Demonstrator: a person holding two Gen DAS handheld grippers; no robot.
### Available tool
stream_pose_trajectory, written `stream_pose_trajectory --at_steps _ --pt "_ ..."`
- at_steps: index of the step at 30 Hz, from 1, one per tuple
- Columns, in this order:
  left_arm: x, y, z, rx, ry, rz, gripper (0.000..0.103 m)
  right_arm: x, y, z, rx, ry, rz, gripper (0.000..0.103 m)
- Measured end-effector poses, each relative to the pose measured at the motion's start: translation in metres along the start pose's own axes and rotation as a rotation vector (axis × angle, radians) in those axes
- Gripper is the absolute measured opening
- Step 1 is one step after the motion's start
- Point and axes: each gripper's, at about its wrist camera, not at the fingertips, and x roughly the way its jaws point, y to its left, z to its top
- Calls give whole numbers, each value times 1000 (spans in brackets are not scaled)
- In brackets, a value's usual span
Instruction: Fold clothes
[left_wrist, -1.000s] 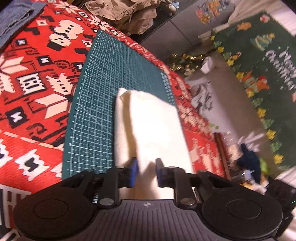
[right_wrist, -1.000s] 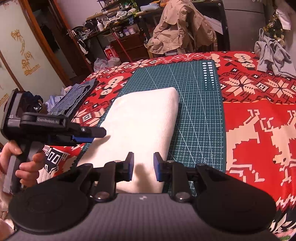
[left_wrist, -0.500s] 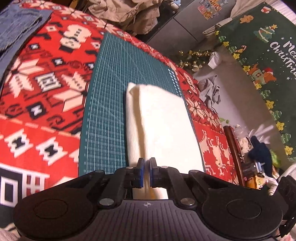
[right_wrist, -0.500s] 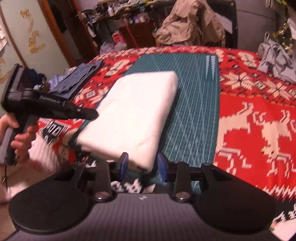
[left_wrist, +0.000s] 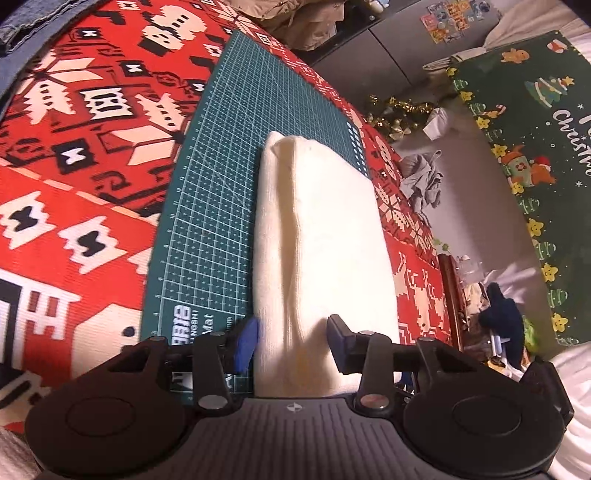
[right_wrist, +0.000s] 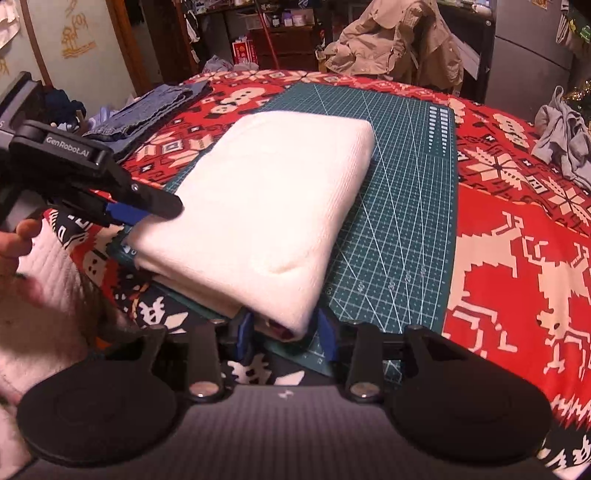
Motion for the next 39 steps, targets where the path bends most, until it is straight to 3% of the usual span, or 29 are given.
stream_pose_trajectory --at_steps 3,10,13,17,20,21,22,26,29,39 --pt "7 -5 5 -5 -5 -10 39 2 -1 6 0 -16 -34 33" --pt "36 -22 11 -34 31 -99 38 13 -50 35 118 -70 -140 34" --pt "39 -29 5 -4 50 -133 33 8 -65 38 122 -77 -173 34" --pt "28 -32 -1 30 20 -136 32 -14 -69 32 112 -90 -165 34" --pt "17 -32 -4 52 -30 -116 23 -34 -54 25 120 -113 -104 34" --pt "14 -32 -5 58 -48 -103 12 -38 -49 24 135 -119 -67 34" --pt "13 -32 -6 58 -63 -87 7 -42 -44 23 149 -122 -28 34" --pt "15 -30 -8 73 -76 -50 5 -34 -26 22 238 -115 103 34" --pt "17 -39 -15 160 -86 4 5 -20 -23 21 321 -91 161 35" --pt "32 -59 -35 393 -99 89 5 11 -75 -16 975 -156 466 30"
